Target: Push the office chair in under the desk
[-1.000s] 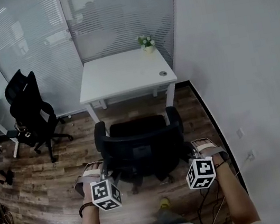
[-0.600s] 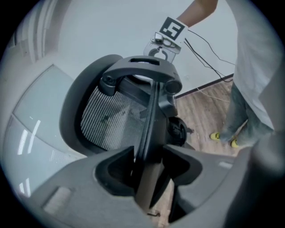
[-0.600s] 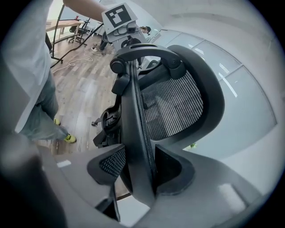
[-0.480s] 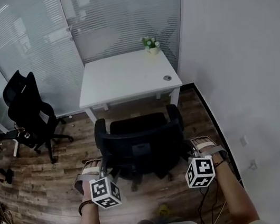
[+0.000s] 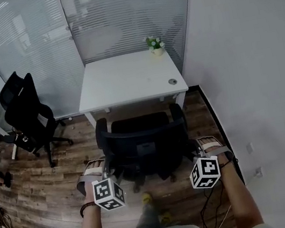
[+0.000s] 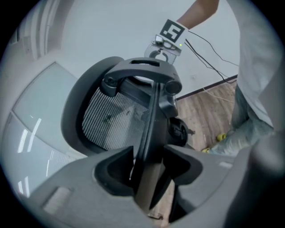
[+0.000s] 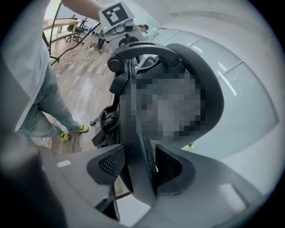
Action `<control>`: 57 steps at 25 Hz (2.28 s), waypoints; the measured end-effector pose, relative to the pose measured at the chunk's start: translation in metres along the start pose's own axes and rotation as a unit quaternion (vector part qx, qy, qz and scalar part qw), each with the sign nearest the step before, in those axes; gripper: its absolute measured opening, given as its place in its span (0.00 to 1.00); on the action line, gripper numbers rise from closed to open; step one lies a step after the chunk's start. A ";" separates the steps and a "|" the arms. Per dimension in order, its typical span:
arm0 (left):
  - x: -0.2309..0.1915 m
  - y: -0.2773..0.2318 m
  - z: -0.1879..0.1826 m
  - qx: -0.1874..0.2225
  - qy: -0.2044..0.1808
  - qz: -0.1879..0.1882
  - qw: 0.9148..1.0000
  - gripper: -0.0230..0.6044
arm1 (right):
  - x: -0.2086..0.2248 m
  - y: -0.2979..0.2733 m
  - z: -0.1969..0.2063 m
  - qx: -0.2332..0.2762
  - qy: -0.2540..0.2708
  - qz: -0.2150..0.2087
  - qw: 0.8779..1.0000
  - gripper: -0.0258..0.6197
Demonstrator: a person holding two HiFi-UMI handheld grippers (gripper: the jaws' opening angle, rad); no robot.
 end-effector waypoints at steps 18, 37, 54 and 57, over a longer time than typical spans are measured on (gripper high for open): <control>-0.070 -0.064 0.004 0.005 -0.002 -0.009 1.000 0.36 | 0.074 -0.066 0.015 -0.005 -0.007 0.011 1.000 0.36; -0.078 -0.072 0.007 0.012 -0.005 -0.017 1.000 0.37 | 0.078 -0.070 0.014 0.011 -0.006 0.037 0.999 0.37; -0.069 -0.040 0.015 0.051 0.096 -0.053 0.993 0.49 | 0.066 -0.025 0.017 0.049 -0.102 0.109 0.988 0.37; -0.067 -0.029 0.010 0.068 0.129 -0.073 0.987 0.49 | 0.065 -0.010 0.018 0.071 -0.163 0.125 0.976 0.37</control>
Point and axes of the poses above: the fingertips, and each gripper's own axes: y backward along the fingers, x to its right, z out of its underside, the point moved 4 cm from there along y, backward along the fingers, and after that the axes turned 2 degrees about x, right-handed, at the moved point
